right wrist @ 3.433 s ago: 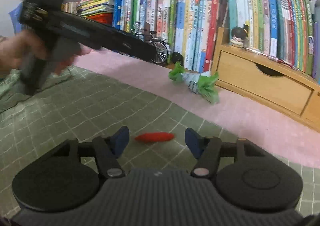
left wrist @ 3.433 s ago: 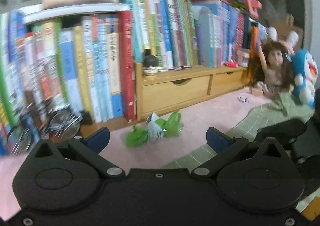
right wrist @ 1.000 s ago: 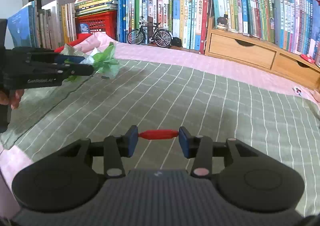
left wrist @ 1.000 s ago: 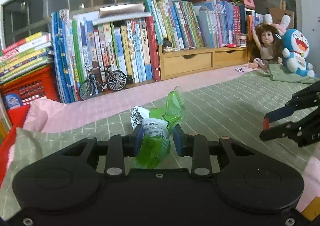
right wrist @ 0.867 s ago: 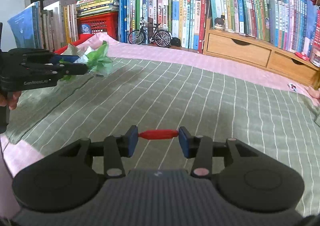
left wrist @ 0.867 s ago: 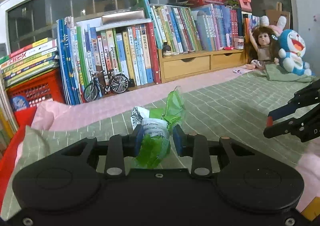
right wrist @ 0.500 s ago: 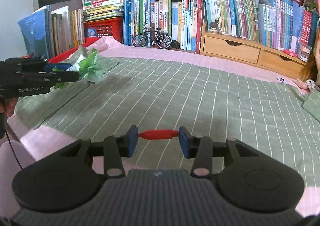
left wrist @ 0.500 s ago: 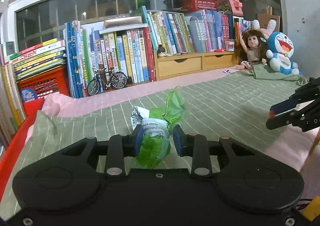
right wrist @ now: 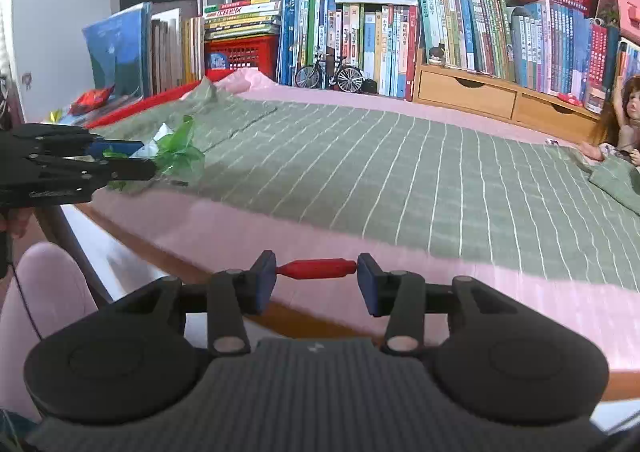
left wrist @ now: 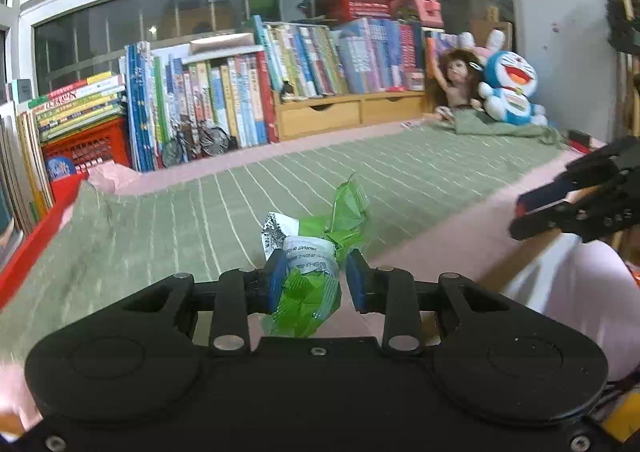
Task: Collect trash
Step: 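Carry the green wrapper and red piece off the bed down toward the bin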
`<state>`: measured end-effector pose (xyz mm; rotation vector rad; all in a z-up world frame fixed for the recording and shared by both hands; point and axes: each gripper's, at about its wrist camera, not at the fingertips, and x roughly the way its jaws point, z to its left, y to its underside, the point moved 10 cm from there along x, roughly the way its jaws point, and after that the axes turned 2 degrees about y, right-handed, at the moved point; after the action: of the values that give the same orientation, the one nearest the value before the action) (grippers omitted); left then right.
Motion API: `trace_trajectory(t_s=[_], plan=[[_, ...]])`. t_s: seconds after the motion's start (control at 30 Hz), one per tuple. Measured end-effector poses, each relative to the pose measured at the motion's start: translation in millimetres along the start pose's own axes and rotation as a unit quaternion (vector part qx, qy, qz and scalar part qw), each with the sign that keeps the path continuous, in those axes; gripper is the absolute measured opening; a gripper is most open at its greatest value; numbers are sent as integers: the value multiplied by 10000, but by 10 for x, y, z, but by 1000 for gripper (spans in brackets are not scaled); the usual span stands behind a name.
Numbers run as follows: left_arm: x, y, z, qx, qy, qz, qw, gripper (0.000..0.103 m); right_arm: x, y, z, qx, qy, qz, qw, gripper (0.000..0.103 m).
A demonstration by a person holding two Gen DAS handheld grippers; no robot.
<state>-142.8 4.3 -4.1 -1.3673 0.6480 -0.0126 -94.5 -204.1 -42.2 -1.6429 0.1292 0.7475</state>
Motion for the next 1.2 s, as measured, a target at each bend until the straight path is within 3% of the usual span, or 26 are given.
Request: trace_trajectory(t_s=[0.43, 0.97, 1.2], plan=[[-535, 778, -675, -212, 242, 298, 9990, 31, -340, 529, 336, 397, 135, -103, 9991, 48], [-216, 1335, -798, -1045, 87, 814, 9912, 31, -25, 959, 583, 725, 20, 436, 9964, 48], [-58, 1500, -791, -1020, -89, 1146, 9881, 31, 140, 1119, 616, 639, 228, 718, 9951, 48]])
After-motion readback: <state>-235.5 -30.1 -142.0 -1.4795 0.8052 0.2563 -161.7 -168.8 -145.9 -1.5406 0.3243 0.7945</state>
